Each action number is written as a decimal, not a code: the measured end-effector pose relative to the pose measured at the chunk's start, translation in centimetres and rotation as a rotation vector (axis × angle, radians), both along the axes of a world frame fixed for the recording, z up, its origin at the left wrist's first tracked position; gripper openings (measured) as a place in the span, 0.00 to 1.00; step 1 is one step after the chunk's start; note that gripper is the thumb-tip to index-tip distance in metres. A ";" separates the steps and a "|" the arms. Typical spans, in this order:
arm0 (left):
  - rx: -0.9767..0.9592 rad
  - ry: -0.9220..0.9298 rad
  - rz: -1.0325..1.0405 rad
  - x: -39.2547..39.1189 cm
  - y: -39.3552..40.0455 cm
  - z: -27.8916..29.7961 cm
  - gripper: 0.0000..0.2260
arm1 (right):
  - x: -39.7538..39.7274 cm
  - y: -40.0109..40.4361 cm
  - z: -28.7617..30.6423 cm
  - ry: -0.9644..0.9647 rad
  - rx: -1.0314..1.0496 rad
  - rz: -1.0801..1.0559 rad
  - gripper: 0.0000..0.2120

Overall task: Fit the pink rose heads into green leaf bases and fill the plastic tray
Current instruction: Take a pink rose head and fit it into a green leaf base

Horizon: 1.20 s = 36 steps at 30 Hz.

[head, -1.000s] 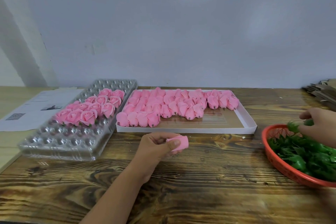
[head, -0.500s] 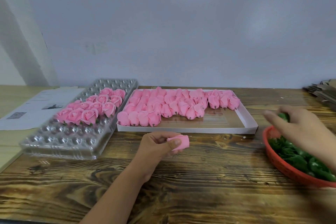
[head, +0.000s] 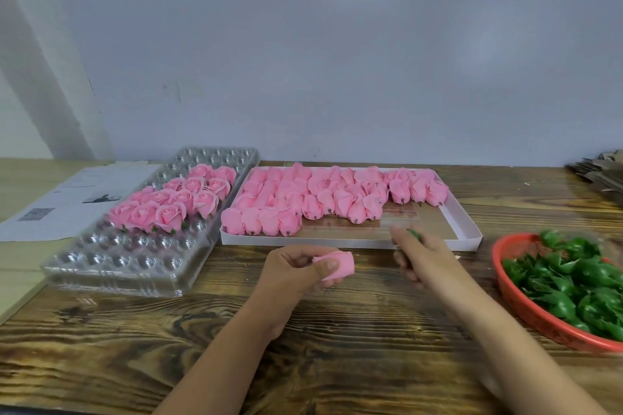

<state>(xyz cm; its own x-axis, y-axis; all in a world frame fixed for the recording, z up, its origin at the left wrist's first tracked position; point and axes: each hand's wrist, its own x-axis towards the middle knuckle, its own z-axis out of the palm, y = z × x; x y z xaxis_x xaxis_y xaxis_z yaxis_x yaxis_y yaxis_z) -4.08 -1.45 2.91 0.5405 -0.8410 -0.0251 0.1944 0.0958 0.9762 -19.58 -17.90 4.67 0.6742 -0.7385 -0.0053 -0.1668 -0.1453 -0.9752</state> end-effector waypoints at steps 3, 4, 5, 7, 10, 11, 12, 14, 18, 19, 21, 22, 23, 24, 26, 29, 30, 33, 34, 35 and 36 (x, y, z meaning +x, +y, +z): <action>-0.012 -0.001 0.003 0.0 0.0 0.0 0.14 | 1.0 0.6 -0.9 -0.078 0.252 0.044 0.17; -0.018 0.000 0.005 0.0 0.1 0.0 0.15 | 1.2 0.8 -1.2 -0.099 0.342 0.063 0.16; -0.025 0.004 0.005 0.0 0.1 -0.1 0.16 | 1.3 0.9 -1.5 -0.111 0.417 0.086 0.15; -0.033 0.005 0.001 0.1 0.1 -0.2 0.17 | 1.4 1.1 -1.8 -0.129 0.540 0.132 0.16; -0.031 0.003 -0.002 0.2 0.1 -0.3 0.16 | 1.3 1.0 -2.1 -0.175 0.710 0.182 0.17; -0.032 0.003 -0.002 0.2 0.1 -0.3 0.16 | 1.2 0.9 -2.1 -0.194 0.752 0.192 0.17; -0.035 0.001 -0.003 0.1 0.0 -0.3 0.16 | 1.1 0.8 -2.2 -0.208 0.781 0.199 0.16; -0.042 0.001 -0.008 0.1 0.0 -0.2 0.15 | 1.0 0.7 -2.2 -0.230 0.809 0.205 0.14; -0.045 0.009 -0.007 0.1 0.1 -0.1 0.14 | 1.2 1.1 -2.8 -0.263 0.765 0.217 0.15; -0.044 0.004 -0.005 0.1 0.1 -0.2 0.14 | 1.3 1.2 -3.0 -0.263 0.734 0.230 0.16; -0.045 -0.006 -0.002 0.1 0.1 -0.2 0.13 | 1.4 1.4 -3.3 -0.263 0.660 0.249 0.18; -0.045 -0.011 -0.002 0.0 0.1 -0.2 0.13 | 1.4 1.5 -3.4 -0.263 0.626 0.249 0.19; -0.044 -0.015 0.000 0.1 0.1 -0.2 0.14 | 1.4 1.6 -3.4 -0.264 0.603 0.238 0.20; -0.042 -0.013 0.004 0.1 0.0 -0.2 0.14 | 1.4 1.7 -3.4 -0.268 0.591 0.219 0.20; -0.038 -0.008 0.012 0.1 0.0 -0.2 0.14 | 1.3 1.6 -3.4 -0.280 0.589 0.176 0.21; -0.035 -0.003 0.012 0.3 0.0 -0.4 0.14 | 1.1 1.5 -3.3 -0.287 0.596 0.173 0.21; -0.035 -0.005 0.010 0.4 -0.1 -0.5 0.14 | 1.1 1.5 -3.2 -0.294 0.605 0.183 0.20; -0.025 -0.022 0.012 0.3 -0.1 -0.5 0.15 | 0.8 1.6 -3.1 -0.318 0.616 0.217 0.18; -0.025 -0.027 0.016 0.3 -0.1 -0.5 0.15 | 0.7 1.7 -3.1 -0.328 0.608 0.232 0.19; -0.028 -0.032 0.017 0.3 -0.1 -0.5 0.15 | 0.6 1.7 -3.0 -0.337 0.594 0.244 0.20; -0.030 -0.036 0.016 0.3 -0.1 -0.5 0.14 | 0.5 1.8 -3.0 -0.343 0.570 0.251 0.21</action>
